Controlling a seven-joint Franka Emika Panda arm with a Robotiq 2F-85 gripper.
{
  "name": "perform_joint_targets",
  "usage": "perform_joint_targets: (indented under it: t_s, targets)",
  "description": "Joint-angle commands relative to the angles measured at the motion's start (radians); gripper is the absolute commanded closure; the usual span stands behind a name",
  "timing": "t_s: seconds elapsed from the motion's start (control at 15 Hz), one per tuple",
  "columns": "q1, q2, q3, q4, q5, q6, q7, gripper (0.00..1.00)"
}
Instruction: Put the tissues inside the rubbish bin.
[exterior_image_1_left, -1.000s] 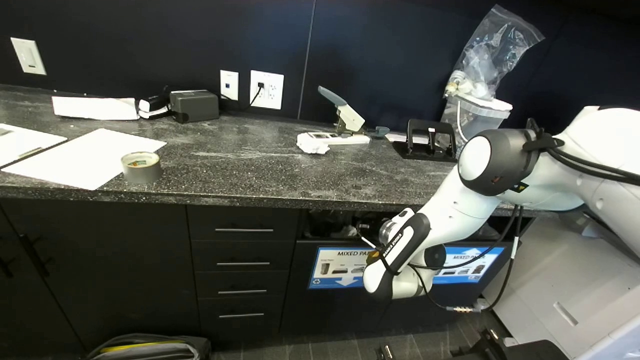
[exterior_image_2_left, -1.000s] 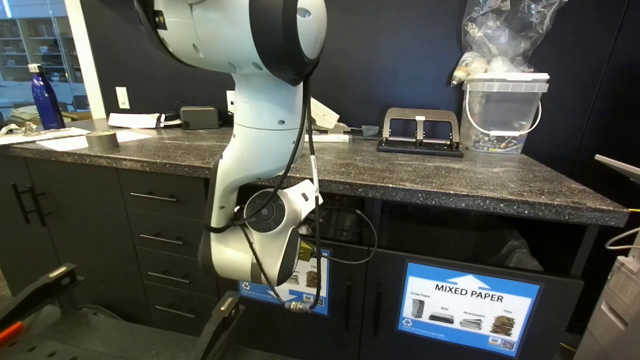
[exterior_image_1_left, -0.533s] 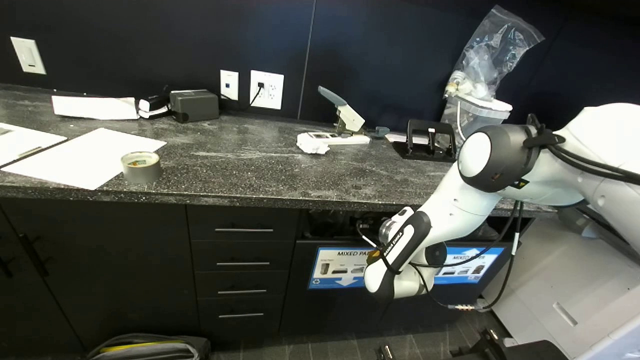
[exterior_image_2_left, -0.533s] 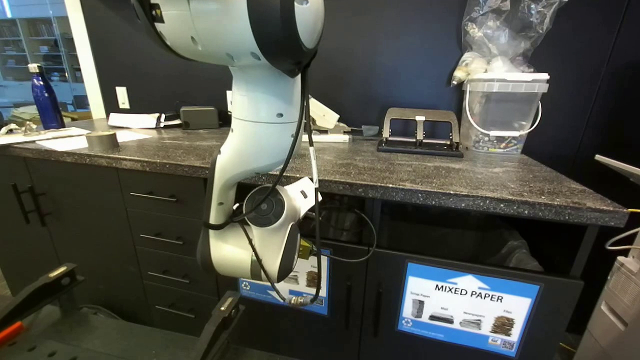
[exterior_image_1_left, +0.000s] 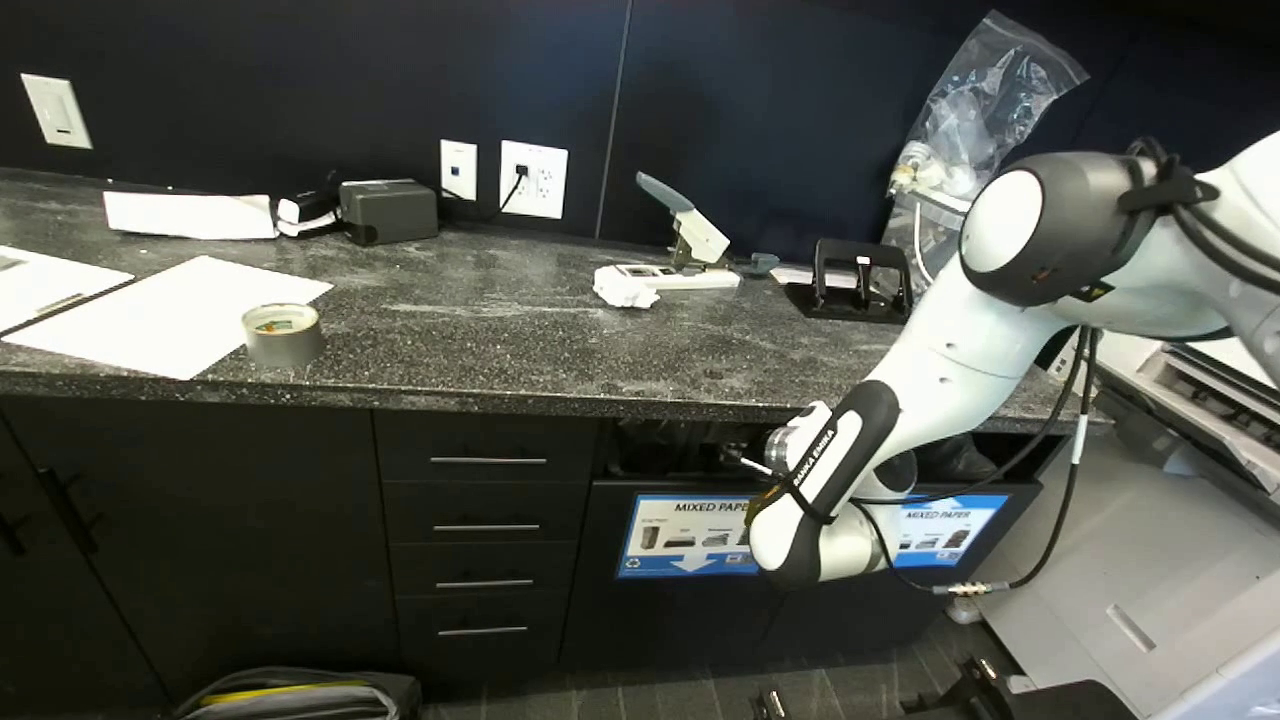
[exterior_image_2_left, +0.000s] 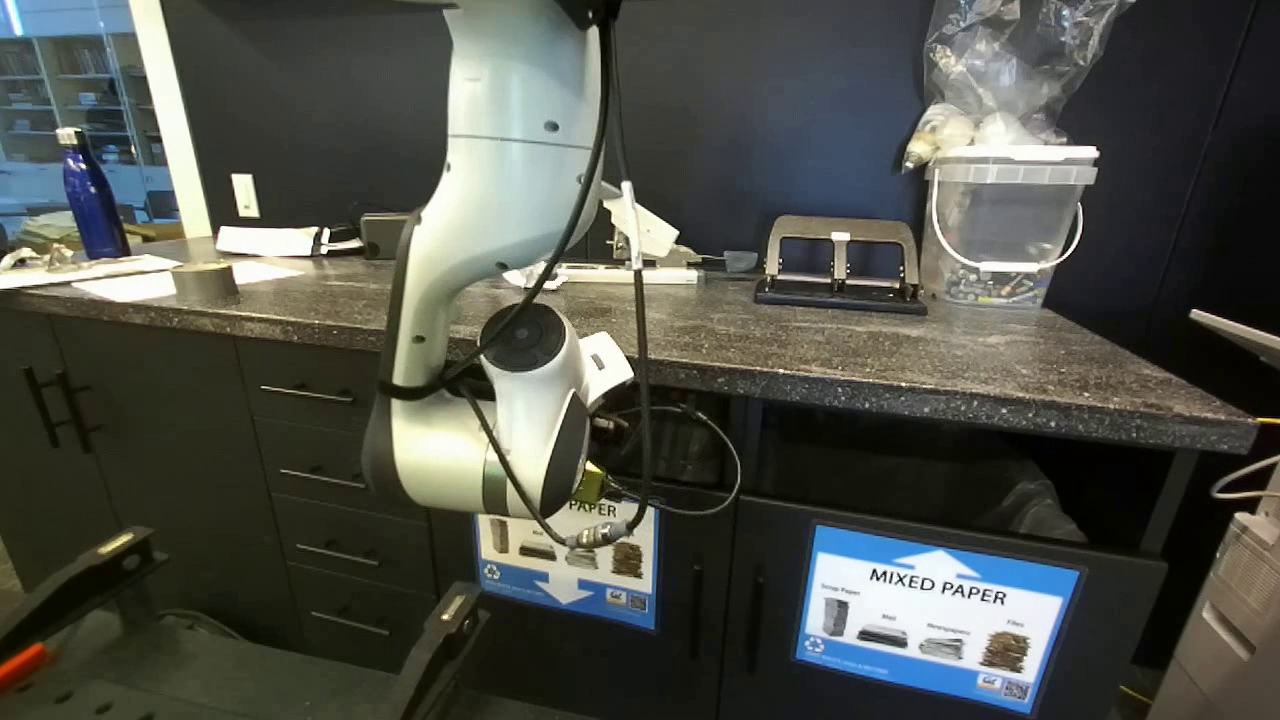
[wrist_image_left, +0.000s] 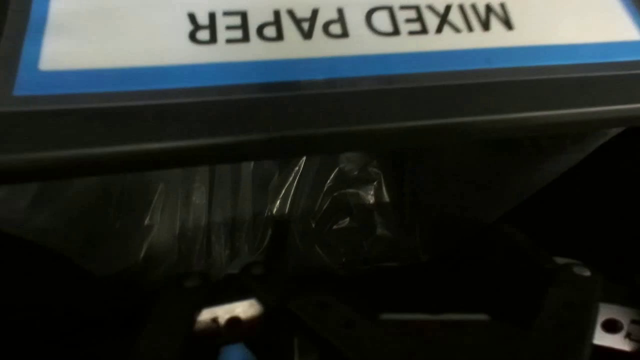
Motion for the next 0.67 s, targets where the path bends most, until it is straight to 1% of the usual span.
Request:
perform_joint_targets:
  t_s: [0.0,0.07,0.2,0.27,0.4,0.6]
  targets:
    - [-0.035,-0.184,0.034,-0.199,-0.059,-0.170,0.056,0.00]
    - [-0.051,-0.243,0.053,-0.253,-0.079,-0.236,0.066,0.00]
    - [-0.067,-0.329,0.093,-0.323,-0.075,-0.353,0.066,0.00]
    - [-0.076,-0.386,0.122,-0.352,-0.060,-0.422,0.068,0.00]
    - [-0.071,-0.486,0.167,-0.412,-0.015,-0.528,0.055,0.00]
    - [-0.067,-0.650,0.258,-0.460,0.058,-0.734,0.053,0.00]
